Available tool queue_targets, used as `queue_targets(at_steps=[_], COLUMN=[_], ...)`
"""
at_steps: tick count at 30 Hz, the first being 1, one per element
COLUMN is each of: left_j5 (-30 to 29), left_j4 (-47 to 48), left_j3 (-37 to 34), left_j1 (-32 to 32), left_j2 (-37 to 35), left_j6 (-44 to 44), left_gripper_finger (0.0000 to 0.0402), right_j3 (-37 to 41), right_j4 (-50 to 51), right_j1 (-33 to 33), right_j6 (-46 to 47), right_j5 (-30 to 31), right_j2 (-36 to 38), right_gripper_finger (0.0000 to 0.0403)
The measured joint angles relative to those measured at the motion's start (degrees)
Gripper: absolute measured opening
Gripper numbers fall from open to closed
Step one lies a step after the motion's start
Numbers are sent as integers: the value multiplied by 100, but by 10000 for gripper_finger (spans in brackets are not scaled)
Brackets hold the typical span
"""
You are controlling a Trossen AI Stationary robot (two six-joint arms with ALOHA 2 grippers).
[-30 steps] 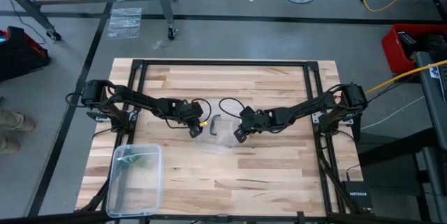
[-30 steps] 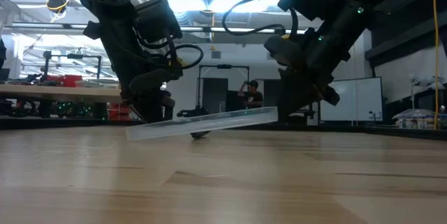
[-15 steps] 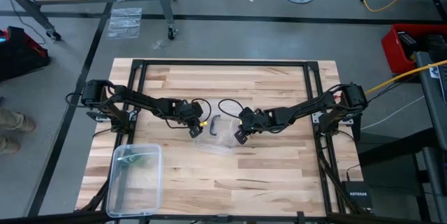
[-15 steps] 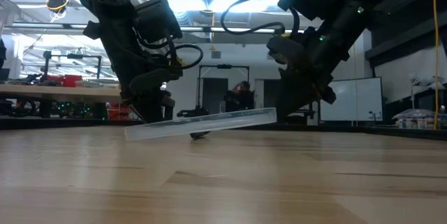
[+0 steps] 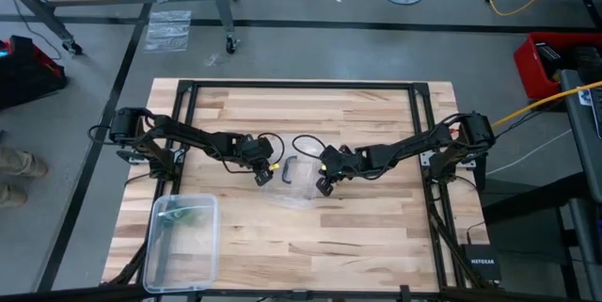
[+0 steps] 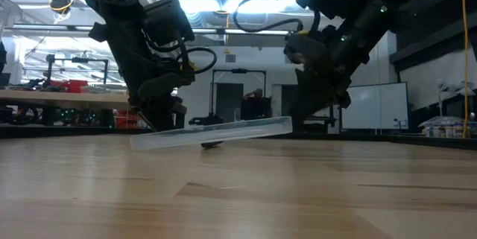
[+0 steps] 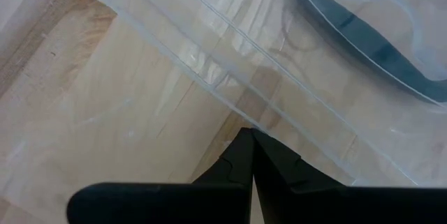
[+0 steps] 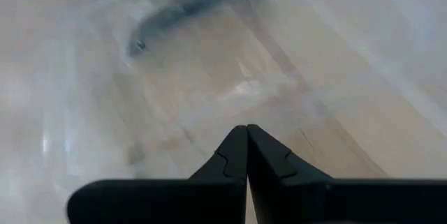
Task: Roll bandage
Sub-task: Put the transparent lid on the transparent bin
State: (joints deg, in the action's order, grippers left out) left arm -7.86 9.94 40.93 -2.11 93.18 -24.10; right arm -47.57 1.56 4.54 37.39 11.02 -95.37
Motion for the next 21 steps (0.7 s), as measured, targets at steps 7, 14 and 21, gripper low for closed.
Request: queue_targets(at_steps=[7, 14, 21], left_j5=[201, 208, 354], left_j4=[-149, -94, -337], left_j3=[30, 18, -4], left_j1=[15, 9, 9], left_j2=[3, -32, -56], left_j6=[52, 157, 355], left_gripper_finger=[3, 3, 3], right_j3=[-178, -171, -173], right_j4=[-3106, -1400, 1061], right_j1=[-40, -48, 228], right_j6=[-261, -391, 522], right_j5=[21, 283, 809], right_j2=[110, 722, 1388], right_gripper_finger=[5, 5, 5])
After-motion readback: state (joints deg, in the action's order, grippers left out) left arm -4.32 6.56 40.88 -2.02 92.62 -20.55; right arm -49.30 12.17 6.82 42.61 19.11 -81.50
